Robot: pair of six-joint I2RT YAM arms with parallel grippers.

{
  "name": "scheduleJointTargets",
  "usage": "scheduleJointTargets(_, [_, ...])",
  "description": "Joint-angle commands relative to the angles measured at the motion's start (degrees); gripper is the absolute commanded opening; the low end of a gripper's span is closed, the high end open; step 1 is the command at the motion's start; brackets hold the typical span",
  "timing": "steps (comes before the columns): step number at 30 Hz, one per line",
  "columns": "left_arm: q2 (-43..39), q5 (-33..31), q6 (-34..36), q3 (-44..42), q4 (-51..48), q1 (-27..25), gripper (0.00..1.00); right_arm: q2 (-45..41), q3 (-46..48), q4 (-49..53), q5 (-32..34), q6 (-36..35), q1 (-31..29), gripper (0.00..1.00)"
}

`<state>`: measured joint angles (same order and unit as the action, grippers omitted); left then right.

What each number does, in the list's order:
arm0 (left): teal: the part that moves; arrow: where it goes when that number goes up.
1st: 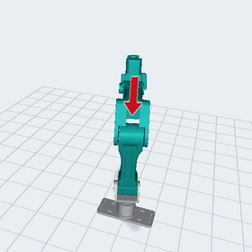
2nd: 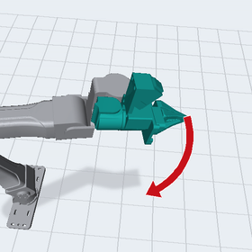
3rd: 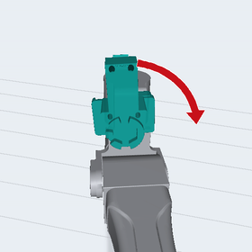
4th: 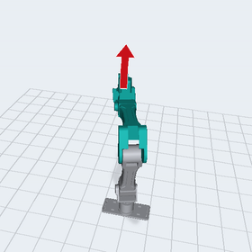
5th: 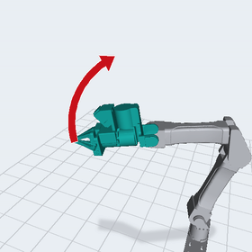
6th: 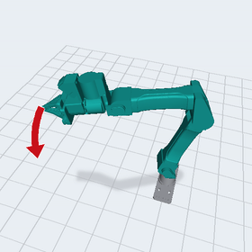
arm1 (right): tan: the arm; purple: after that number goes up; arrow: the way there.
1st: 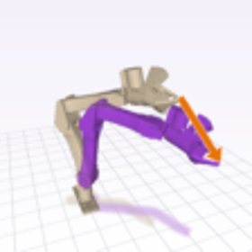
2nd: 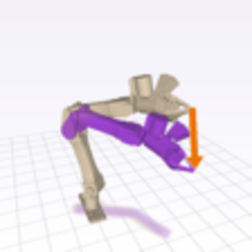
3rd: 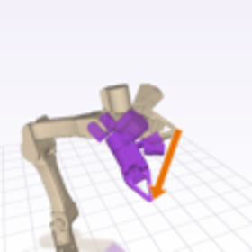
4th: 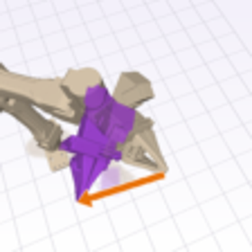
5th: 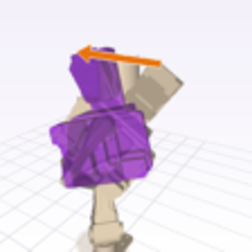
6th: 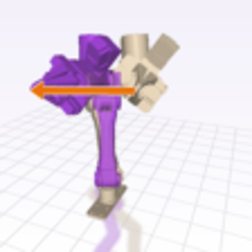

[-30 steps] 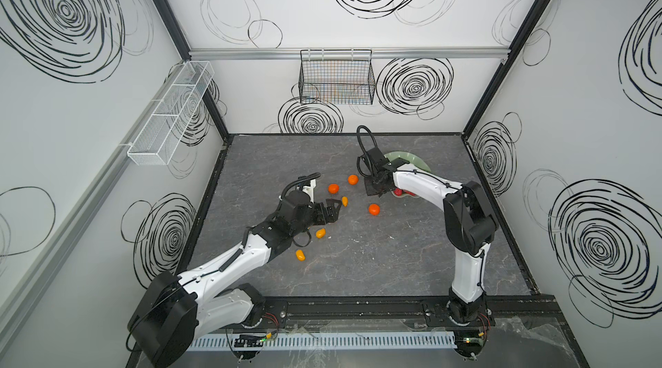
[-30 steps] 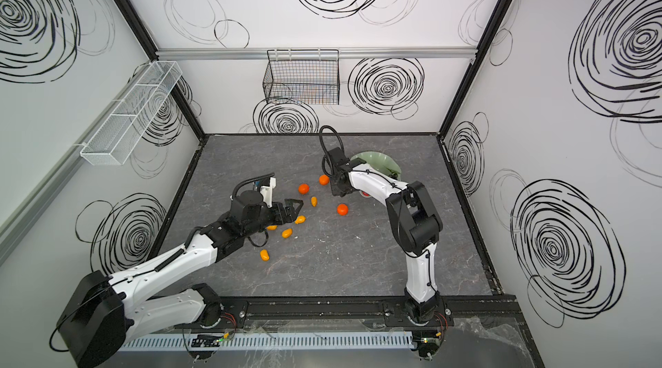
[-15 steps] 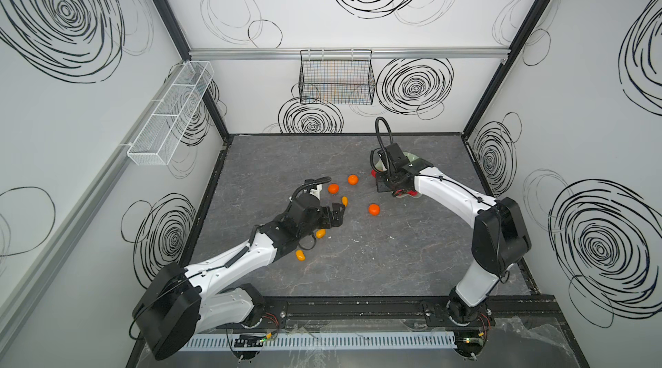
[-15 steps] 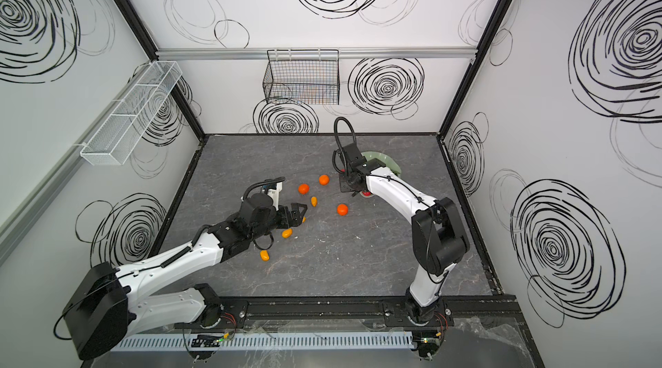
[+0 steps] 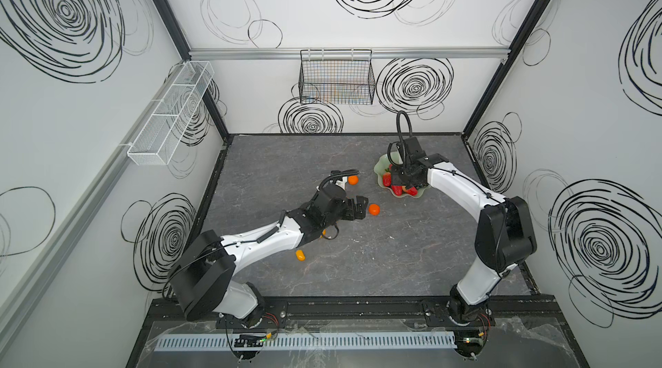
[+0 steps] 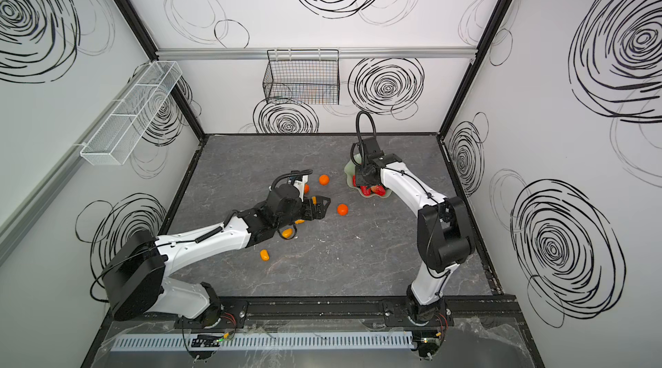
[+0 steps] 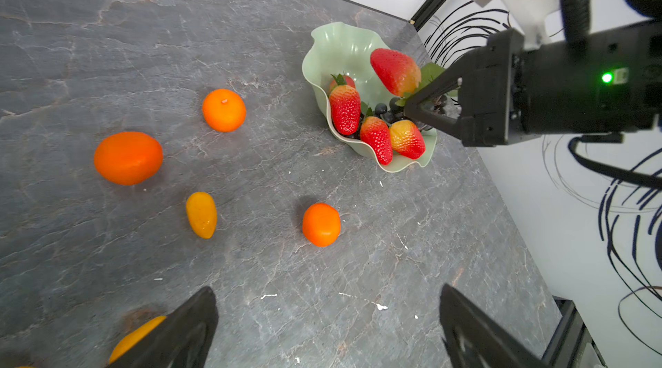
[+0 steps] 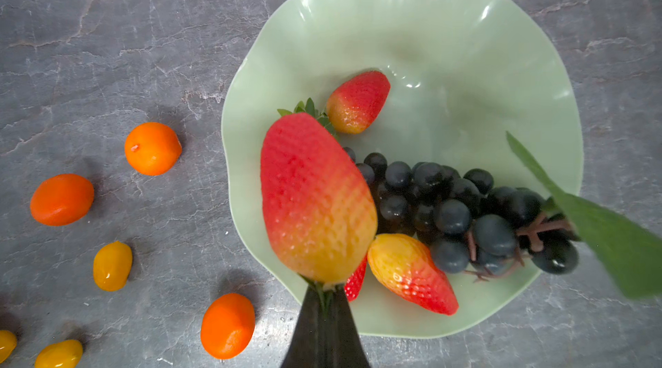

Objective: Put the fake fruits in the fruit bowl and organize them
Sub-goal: 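Lower the strawberry into the bowl and open the right gripper, then move the right gripper to the small orange beside the bowl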

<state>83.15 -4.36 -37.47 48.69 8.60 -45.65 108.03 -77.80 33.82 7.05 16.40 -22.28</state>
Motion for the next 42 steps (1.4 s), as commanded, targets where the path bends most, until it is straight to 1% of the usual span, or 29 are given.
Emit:
scheduleJointTargets(1, [1.5, -0.6, 0.1, 2.2, 3.3, -0.4, 0.99, 2.0, -1.1, 0.6, -0.2, 0.5, 1.0, 0.0])
scheduleJointTargets(10, [2.3, -0.1, -0.1, 2.3, 3.0, -0.8, 0.99, 6.5, -5.2, 3.7, -2.1, 0.0, 2.2, 0.0])
scheduleJointTargets(23, [1.1, -0.4, 0.0, 0.9, 2.6, -0.7, 0.99, 6.6, -5.6, 4.7, -1.4, 0.4, 2.2, 0.13])
scheduleJointTargets(30, [0.2, -0.4, -0.1, 0.1, 2.4, -0.7, 0.99, 6.0, -5.2, 4.9, -1.6, 0.6, 2.2, 0.16])
scheduleJointTargets(35, [-1.4, -0.7, -0.1, -0.7, 1.5, -0.7, 0.99, 4.0, -4.3, 4.6, -1.6, 0.7, 2.0, 0.16])
scheduleJointTargets(42, [-7.5, -2.6, 0.3, -3.7, -1.8, -0.5, 0.99, -3.4, 0.4, 1.5, -2.4, 1.1, 0.4, 0.18])
